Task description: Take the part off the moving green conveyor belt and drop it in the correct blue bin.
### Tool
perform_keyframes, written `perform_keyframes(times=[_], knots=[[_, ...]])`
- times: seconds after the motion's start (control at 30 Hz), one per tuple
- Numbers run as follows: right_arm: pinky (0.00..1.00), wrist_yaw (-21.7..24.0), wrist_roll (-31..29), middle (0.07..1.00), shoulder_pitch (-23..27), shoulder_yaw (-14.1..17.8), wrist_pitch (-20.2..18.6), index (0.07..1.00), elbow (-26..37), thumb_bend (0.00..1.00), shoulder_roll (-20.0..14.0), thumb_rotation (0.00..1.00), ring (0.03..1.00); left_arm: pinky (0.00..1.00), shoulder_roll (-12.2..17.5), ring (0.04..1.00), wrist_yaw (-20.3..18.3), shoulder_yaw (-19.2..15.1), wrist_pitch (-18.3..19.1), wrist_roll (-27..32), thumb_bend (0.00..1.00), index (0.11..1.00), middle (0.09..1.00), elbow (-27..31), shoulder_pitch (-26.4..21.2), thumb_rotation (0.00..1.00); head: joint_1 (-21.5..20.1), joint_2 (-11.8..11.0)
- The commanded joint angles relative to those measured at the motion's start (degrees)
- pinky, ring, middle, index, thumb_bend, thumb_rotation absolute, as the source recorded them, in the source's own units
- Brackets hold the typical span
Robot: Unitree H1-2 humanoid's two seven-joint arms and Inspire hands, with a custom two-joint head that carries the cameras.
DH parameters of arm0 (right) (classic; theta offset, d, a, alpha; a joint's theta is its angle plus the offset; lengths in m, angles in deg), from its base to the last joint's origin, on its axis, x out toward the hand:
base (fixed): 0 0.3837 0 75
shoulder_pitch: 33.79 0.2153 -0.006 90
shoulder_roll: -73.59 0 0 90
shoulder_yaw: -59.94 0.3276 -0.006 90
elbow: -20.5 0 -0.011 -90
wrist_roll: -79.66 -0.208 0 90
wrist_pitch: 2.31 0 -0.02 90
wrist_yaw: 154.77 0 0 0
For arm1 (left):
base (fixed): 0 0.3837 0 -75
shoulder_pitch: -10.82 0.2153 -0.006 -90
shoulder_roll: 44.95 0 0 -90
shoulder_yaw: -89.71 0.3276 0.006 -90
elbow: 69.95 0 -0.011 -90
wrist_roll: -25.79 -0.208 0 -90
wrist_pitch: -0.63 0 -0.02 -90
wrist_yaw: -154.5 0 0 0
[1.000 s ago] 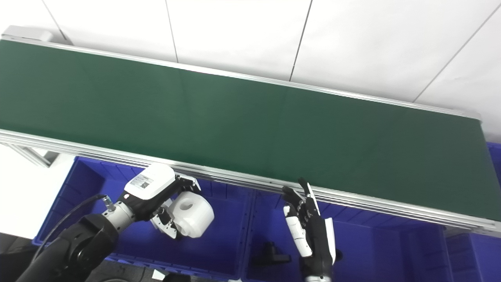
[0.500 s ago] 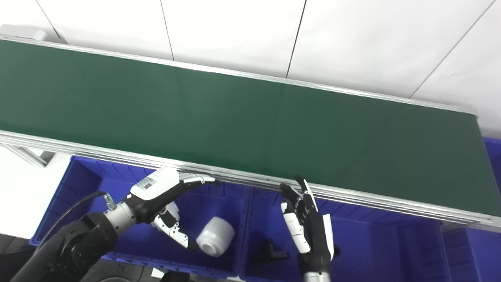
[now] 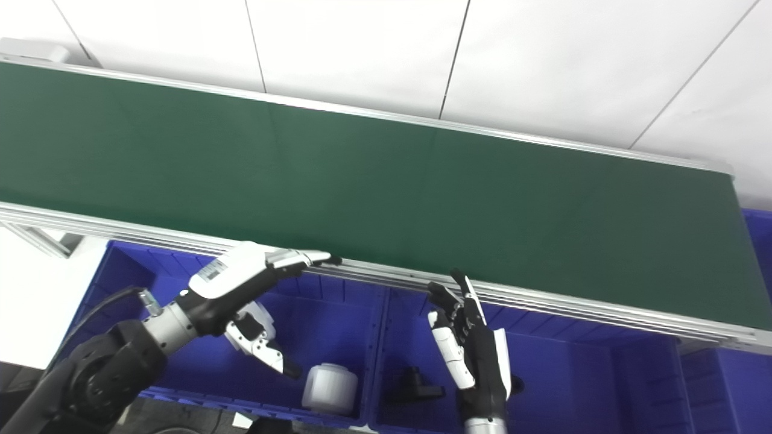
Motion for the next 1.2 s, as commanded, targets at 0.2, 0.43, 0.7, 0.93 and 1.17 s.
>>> perform_keyframes(times=[0.2,0.43,0.7,0.93,1.17], knots=[[0.78,-1.1,2.5,0.806,-0.2,-1.5,0.7,0.949,1.2,0.76,1.3,0.76,0.811,0.89,-17.2,0.959,6.3,-7.2,21.0,25.2,0.89,0.983,0.986,15.2,11.7,0.81,-5.0,-1.3],[0.84,-5.1,7.0,0.872,-0.5,-2.0,2.7,0.946,-0.9,0.77,3.6,0.78,0.866,1.0,-19.4,1.0,6.9,-7.1,15.2,26.9,0.85,1.0,1.0,6.5,15.6,0.88,-10.2,-3.0],[0.88,-8.2,9.9,0.945,-0.2,-3.1,3.8,0.946,-2.6,0.76,5.2,0.81,0.914,1.0,-18.3,1.0,10.0,-9.3,4.8,24.3,0.92,1.0,1.0,-8.4,10.5,0.85,-13.5,-3.8],[0.89,-11.2,11.6,0.95,0.2,-3.6,4.7,0.927,-4.4,0.75,6.6,0.8,0.916,1.0,-17.5,1.0,9.7,-10.3,2.2,25.5,0.91,1.0,1.0,-11.1,9.7,0.87,-17.9,-4.6],[0.92,-14.5,13.8,0.966,1.8,-4.7,5.5,0.914,-8.0,0.73,8.2,0.8,0.94,1.0,-15.8,1.0,7.7,-11.8,2.2,30.2,0.91,1.0,1.0,-13.3,8.4,0.85,-27.2,-6.9]])
